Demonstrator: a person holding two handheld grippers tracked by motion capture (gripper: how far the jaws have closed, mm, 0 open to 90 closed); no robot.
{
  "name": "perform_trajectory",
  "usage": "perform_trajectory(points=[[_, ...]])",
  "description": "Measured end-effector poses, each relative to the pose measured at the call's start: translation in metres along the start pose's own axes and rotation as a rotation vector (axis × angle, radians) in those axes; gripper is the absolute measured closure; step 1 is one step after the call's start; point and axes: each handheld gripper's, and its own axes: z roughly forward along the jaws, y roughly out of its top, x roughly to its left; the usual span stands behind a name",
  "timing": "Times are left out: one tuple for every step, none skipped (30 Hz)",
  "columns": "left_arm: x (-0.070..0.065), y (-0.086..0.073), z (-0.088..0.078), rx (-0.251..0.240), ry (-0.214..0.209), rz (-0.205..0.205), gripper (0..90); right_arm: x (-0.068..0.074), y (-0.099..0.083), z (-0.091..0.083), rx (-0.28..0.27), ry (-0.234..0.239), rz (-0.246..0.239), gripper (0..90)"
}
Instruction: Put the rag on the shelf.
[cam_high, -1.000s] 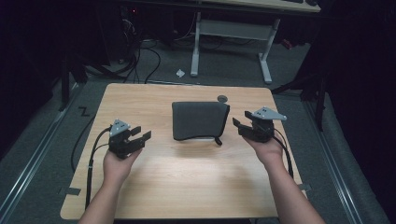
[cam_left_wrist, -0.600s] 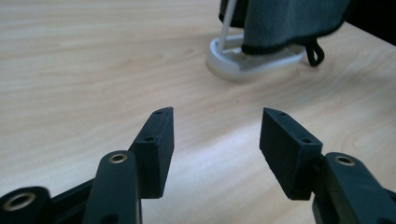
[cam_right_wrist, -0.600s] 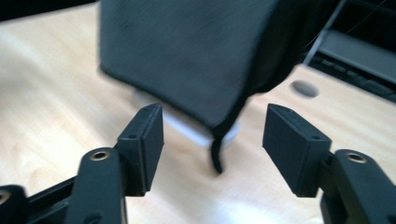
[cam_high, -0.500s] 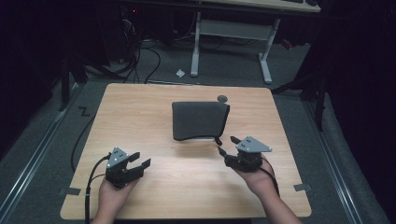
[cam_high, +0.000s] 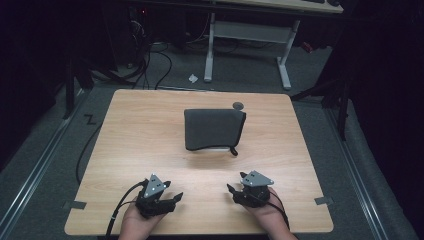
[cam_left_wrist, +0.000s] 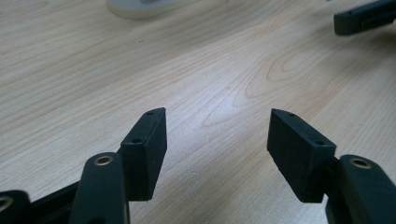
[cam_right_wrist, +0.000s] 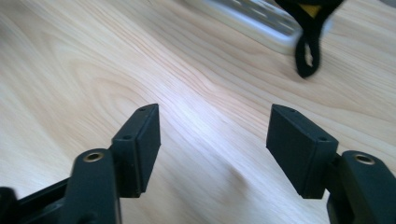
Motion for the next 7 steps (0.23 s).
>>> perform_trajectory(points=[[0.0036,-0.0009,-0.0014,-0.001,-0.007,-0.02,38.4,-0.0057,0.0012,-0.0007,-0.018,0.01,0.047,36.1],[0.006,-0.0014,-0.0023,-0.003,-0.007,-0.027,38.4,-0.0069,0.0015,-0.0011,-0.023,0.01,0.049,36.1],[0.0081,-0.0019,-0.0031,-0.005,-0.005,-0.038,38.6,-0.0072,0.0012,-0.0011,-0.023,0.007,0.042,36.1],[0.0081,-0.0019,-0.0031,-0.005,-0.005,-0.038,38.7,-0.0073,0.0004,-0.0007,-0.022,0.009,0.037,36.1],[0.0114,-0.0026,-0.0044,-0.004,0.001,-0.055,38.7,-0.0072,-0.0007,-0.0002,-0.015,0.014,0.037,36.2],[0.0114,-0.0026,-0.0044,-0.004,0.001,-0.055,38.9,-0.007,-0.0013,0.0006,-0.009,0.018,0.038,36.2],[0.0123,-0.0028,-0.0046,-0.007,0.0,-0.06,38.9,-0.007,-0.0013,0.0006,-0.009,0.018,0.038,36.2]])
